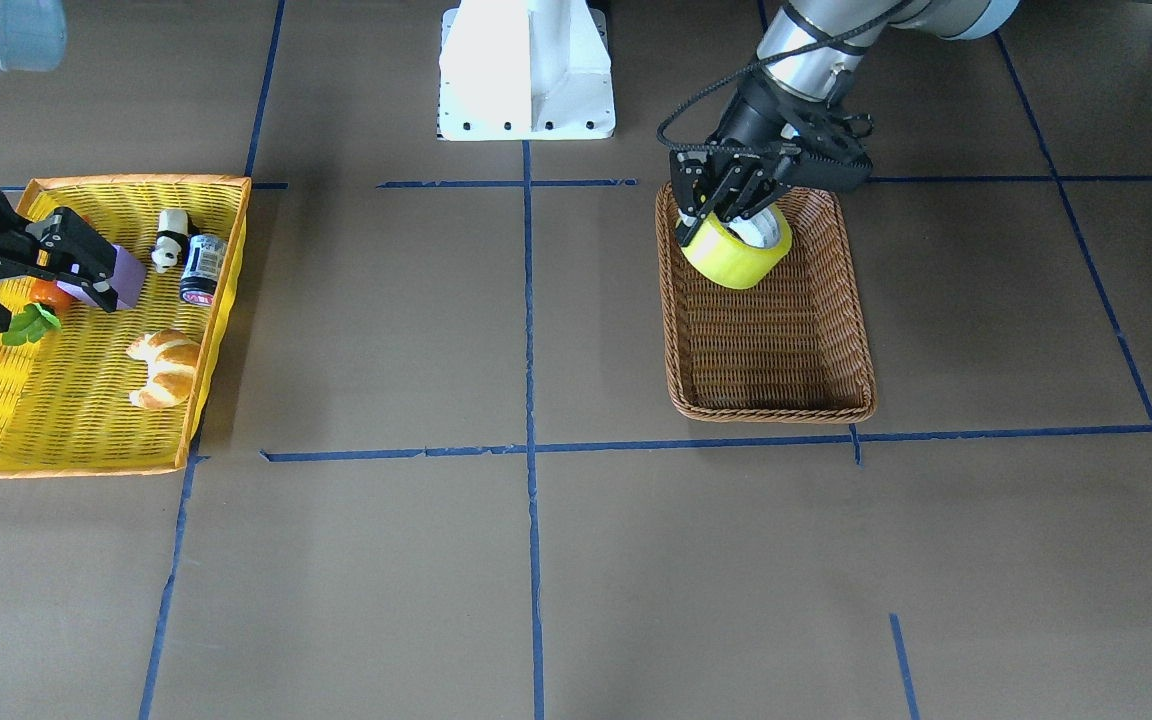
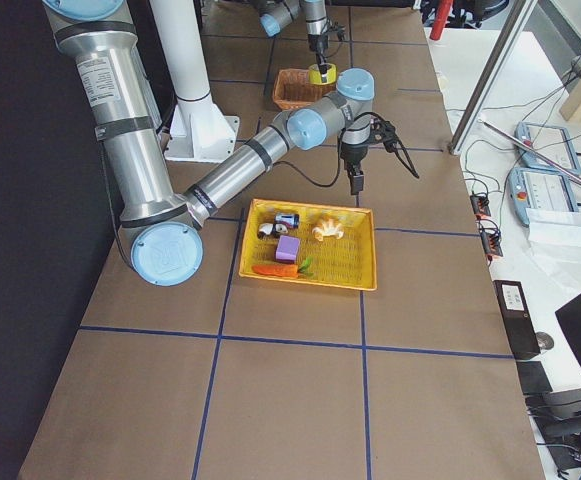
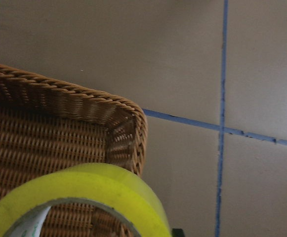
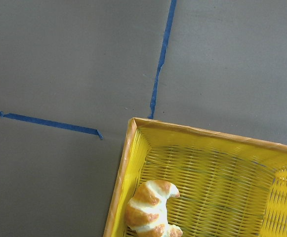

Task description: Move tape to another basket

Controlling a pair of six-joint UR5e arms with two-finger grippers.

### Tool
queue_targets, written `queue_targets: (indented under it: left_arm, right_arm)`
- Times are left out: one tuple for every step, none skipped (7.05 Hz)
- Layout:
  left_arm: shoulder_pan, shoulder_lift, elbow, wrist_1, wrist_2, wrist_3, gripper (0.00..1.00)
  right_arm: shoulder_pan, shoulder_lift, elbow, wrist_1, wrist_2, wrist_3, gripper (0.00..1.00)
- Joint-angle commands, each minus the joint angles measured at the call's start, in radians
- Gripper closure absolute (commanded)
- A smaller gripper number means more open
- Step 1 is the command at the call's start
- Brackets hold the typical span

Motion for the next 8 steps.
queue_targets:
  left_arm:
    - [0.03,0.013,0.062,-0.001,0.028,0.048,1.0]
    - [0.036,0.023,0.078,0.002,0.03,0.089,0.95]
    - [0.036,0.027,0.08,0.009,0.028,0.167,0.63]
    - [0.036,0.042,0.08,0.009,0.028,0.221,0.13]
    - [0.03,0.042,0.077,0.011,0.027,0.224,0.0]
    - [0.013,0.037,0.051,0.085,0.021,0.288,0.0]
    - [-0.025,0.028,-0.045,0.247,0.018,0.444,0.0]
    - [-0.138,0.014,-0.104,0.376,-0.064,0.614,0.0]
  right_arm:
    - [0.008,-0.001,0.014,-0.019,0.004,-0.006,0.0]
    - [0.008,-0.002,0.022,-0.019,0.005,-0.006,0.0]
    - [0.012,-0.002,0.028,-0.022,0.007,-0.006,0.0]
    - [0.018,-0.001,0.028,-0.031,0.008,-0.006,0.0]
    - [0.02,-0.001,0.028,-0.031,0.009,-0.006,0.0]
    - [0.019,0.001,0.027,-0.031,0.009,-0.007,0.0]
    - [0.022,-0.001,0.024,-0.033,0.009,-0.012,0.0]
    - [0.034,-0.01,0.014,-0.034,0.009,-0.065,0.0]
